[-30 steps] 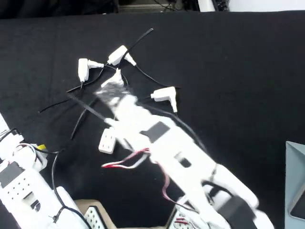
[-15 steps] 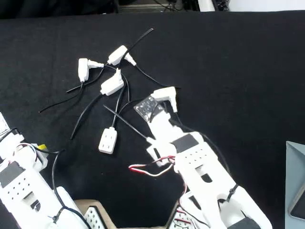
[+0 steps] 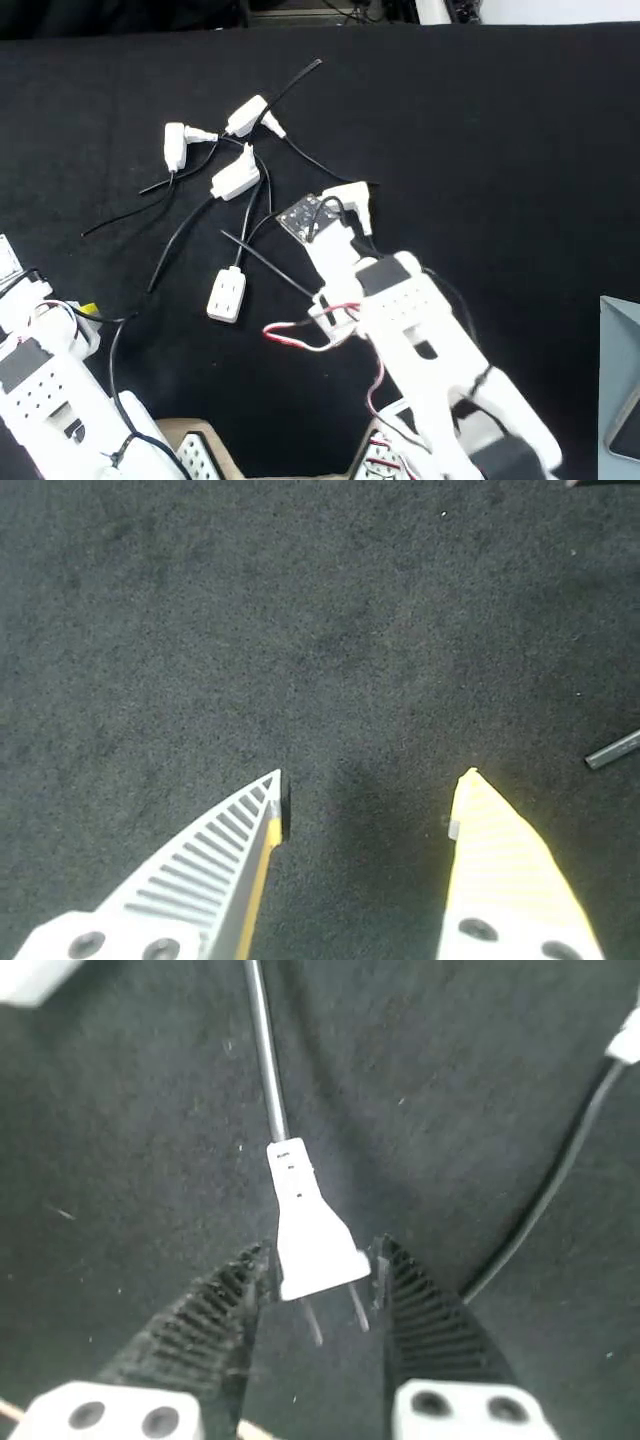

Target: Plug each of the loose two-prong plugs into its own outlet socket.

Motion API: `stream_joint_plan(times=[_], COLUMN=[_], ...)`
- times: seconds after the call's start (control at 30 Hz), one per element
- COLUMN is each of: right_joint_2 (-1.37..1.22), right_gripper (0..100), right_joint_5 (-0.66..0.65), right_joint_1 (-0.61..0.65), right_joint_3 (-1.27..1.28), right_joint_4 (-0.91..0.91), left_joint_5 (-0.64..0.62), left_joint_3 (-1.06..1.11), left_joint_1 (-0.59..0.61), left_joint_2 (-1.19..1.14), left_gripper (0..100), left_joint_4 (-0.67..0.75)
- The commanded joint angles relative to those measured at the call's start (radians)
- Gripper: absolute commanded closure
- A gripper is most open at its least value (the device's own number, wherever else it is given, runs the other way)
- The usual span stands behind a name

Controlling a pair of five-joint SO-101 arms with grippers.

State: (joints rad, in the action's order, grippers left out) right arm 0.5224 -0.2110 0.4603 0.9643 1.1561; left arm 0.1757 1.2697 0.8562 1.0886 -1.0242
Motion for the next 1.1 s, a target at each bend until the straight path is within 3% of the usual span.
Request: stream_joint_plan(times=[0.0,0.1,0.23,0.47,0.6,1.07], right_joint_2=[-0.09,-0.128,-0.13,-0.139,-0.139,-0.219], right_gripper=[76.8,73.9,77.3,80.9,80.9,80.7], right_joint_5=[0.032,0.046,0.038,-0.117,-0.132,-0.077], right_joint_1=[-0.015,-0.015,-0.015,-0.106,-0.114,-0.002], right_joint_3=[-0.07,-0.082,-0.084,-0.079,-0.07,0.008], right_joint_4=[0.008,0.008,-0.002,-0.095,-0.098,-0.207], left_joint_5=[0.008,0.008,0.008,0.008,0.008,0.008], left_joint_3=[-0.002,-0.002,-0.002,-0.002,-0.002,-0.001], left_joint_1=[-0.012,-0.012,-0.012,-0.012,-0.013,-0.013], left_joint_2=[0.015,0.015,0.015,0.015,0.015,0.015], left_gripper=[73,73,73,73,73,73], left_joint_4=[0.018,0.018,0.018,0.018,0.018,0.018])
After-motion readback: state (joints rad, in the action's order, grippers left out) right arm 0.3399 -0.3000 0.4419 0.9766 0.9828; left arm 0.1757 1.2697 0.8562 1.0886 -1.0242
